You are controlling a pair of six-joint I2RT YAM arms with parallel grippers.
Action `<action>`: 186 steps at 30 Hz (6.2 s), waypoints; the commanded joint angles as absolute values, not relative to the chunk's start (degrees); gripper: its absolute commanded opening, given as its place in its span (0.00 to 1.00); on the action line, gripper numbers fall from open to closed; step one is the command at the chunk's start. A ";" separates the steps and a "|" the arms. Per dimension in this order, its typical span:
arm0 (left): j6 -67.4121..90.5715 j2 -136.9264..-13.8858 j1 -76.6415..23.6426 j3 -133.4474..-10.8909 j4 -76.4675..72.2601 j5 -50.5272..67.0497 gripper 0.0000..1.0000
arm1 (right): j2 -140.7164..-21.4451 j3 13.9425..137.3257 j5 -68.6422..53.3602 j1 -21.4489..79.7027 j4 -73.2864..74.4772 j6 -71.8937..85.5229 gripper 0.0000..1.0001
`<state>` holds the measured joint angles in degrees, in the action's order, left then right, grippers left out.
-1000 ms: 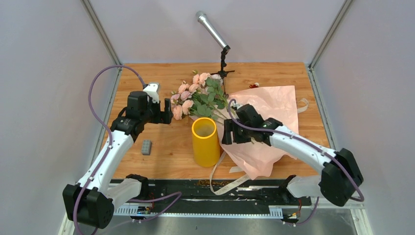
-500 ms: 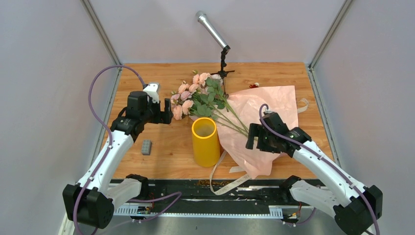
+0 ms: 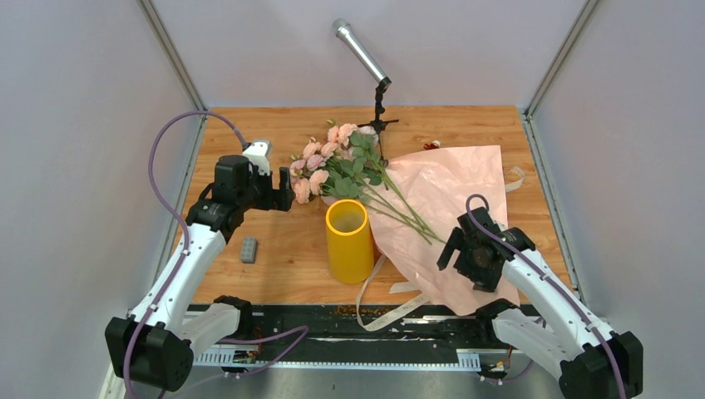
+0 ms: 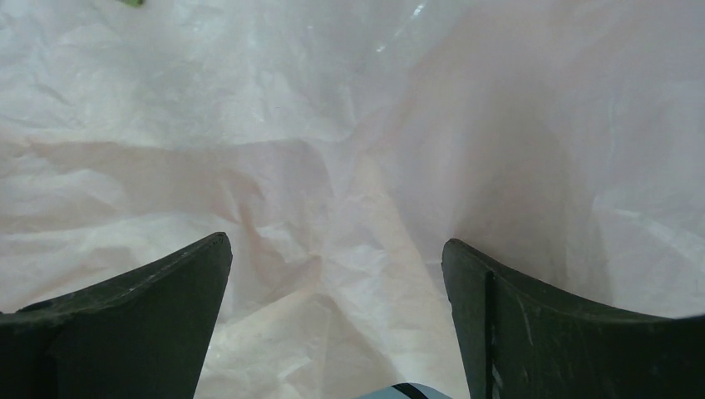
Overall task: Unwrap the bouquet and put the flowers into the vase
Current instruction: Unfold the wrapping paper at the center of the board, then pick up the fake flower from the wrapping paper, then place the fake flower in the vase.
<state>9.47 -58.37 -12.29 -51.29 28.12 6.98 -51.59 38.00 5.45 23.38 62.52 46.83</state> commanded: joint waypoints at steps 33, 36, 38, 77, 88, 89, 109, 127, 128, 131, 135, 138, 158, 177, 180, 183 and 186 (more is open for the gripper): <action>6.39 -57.06 -12.04 -50.11 24.23 5.51 1.00 | -46.07 47.00 2.87 15.90 44.20 29.40 0.94; 6.08 -57.12 -11.99 -49.61 22.43 4.05 1.00 | -48.79 46.84 -3.06 15.84 33.49 24.41 0.91; 6.97 -57.13 -12.09 -49.25 20.78 4.33 1.00 | -52.52 47.24 -5.66 15.82 27.45 20.59 0.88; 4.38 -67.96 -10.33 -57.44 21.01 0.77 1.00 | -116.41 84.07 -19.07 21.54 13.62 3.11 0.24; 5.18 -68.87 -10.31 -58.05 21.26 1.14 1.00 | -118.67 86.32 -17.87 21.58 14.33 2.03 0.09; 5.18 -68.83 -10.29 -58.04 21.29 1.10 1.00 | -118.67 86.47 -18.05 21.54 14.33 1.92 0.02; 2.73 -64.08 -10.28 -54.96 16.03 10.52 1.00 | -101.23 78.19 -20.59 21.05 7.75 3.19 0.00; 5.34 -64.22 -10.26 -67.46 22.86 0.23 1.00 | -69.26 68.40 -35.09 20.88 -4.63 12.39 0.00; 5.38 -63.96 -10.28 -66.43 21.42 0.15 1.00 | -67.34 67.78 -35.22 21.32 -6.05 13.31 0.00; 5.96 -63.53 -10.28 -62.21 17.48 0.31 1.00 | -62.20 66.73 -34.46 23.06 -10.87 15.50 0.00; 6.58 -63.26 -10.22 -60.14 18.22 0.15 1.00 | -58.38 66.95 -31.47 28.21 -15.39 16.95 0.00; 8.04 -62.04 -10.28 -58.88 17.01 0.57 1.00 | -58.24 66.79 -28.52 33.59 -19.66 16.48 0.00; 8.71 -61.99 -10.28 -58.40 16.03 6.01 1.00 | -67.55 60.76 -24.09 49.59 -35.55 13.44 0.00; 7.69 -61.62 -10.28 -58.07 15.90 5.00 1.00 | -63.46 44.72 -22.38 49.62 -31.77 13.58 0.00; 7.77 -61.77 -10.28 -58.05 15.94 5.09 1.00 | -63.46 44.08 -22.61 49.62 -30.17 13.38 0.00; 7.86 -61.79 -10.28 -58.01 15.97 4.83 1.00 | -63.46 43.68 -22.50 49.59 -29.15 13.29 0.04; 7.82 -61.77 -10.28 -58.01 15.98 4.68 1.00 | -63.40 44.08 -22.72 49.61 -27.49 13.08 0.14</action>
